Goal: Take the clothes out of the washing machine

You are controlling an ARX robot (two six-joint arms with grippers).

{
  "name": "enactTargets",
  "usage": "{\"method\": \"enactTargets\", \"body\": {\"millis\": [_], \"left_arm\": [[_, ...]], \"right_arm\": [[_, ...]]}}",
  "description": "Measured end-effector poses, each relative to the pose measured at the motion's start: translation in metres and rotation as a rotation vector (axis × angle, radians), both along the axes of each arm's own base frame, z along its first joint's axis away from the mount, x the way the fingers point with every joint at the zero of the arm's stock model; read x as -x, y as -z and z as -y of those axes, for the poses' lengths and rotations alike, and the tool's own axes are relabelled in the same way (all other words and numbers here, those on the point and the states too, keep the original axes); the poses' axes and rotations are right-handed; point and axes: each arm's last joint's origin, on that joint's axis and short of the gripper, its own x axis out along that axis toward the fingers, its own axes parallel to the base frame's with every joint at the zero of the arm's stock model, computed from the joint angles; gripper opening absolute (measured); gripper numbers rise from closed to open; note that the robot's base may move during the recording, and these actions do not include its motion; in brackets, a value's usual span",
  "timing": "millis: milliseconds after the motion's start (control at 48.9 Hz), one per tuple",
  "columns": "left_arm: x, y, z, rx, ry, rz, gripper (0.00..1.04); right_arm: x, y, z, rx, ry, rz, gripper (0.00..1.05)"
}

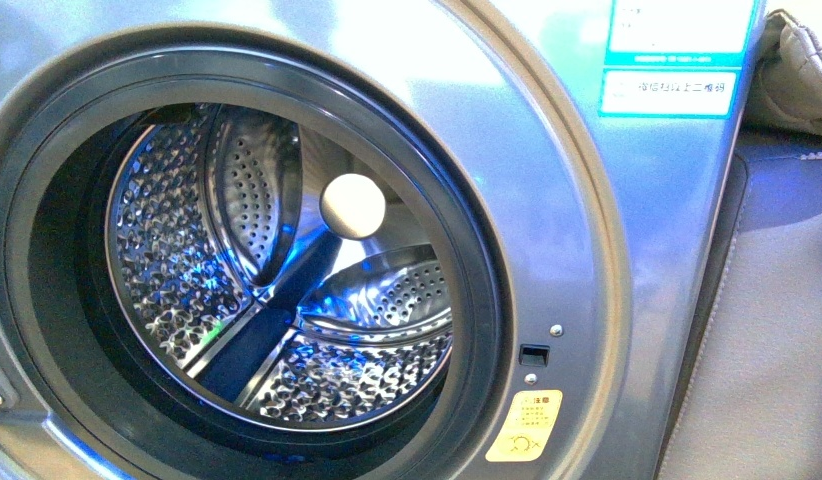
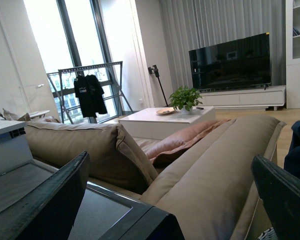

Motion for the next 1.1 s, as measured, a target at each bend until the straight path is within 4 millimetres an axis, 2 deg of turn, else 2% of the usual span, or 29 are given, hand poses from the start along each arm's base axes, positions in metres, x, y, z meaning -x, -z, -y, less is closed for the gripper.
{"method": "enactTargets", "body": {"millis": [143,225,286,368,552,675,941,1105], "left_arm": [[0.000,0.000,0.000,0.000,0.000,0.000,0.98],[0.000,0.000,0.000,0.000,0.000,0.001,0.98],[0.000,0.000,0.000,0.001,0.000,0.001,0.98],[0.000,0.000,0.000,0.000,0.000,0.000,0.98],[0.000,0.000,0.000,0.000,0.000,0.000,0.98],[0.000,0.000,0.000,0.000,0.000,0.001,0.98],[0.001,0.000,0.000,0.001,0.000,0.002,0.98],[0.001,0.000,0.000,0.001,0.000,0.002,0.98]], "right_arm": [[0.000,0.053,0.028,-0.226,-0.005,-0.177,0.12],[0.001,0.096,0.040,-0.410,-0.008,-0.300,0.12],[0.001,0.117,0.044,-0.519,-0.015,-0.366,0.12],[0.001,0.134,0.046,-0.633,-0.031,-0.425,0.12],[0.002,0.174,0.047,-0.979,-0.078,-0.574,0.40],[0.003,0.189,0.044,-1.093,-0.063,-0.616,0.58],[0.002,0.194,0.040,-1.170,-0.032,-0.639,0.98],[-0.001,0.183,0.029,-1.114,-0.061,-0.612,0.97]]}}
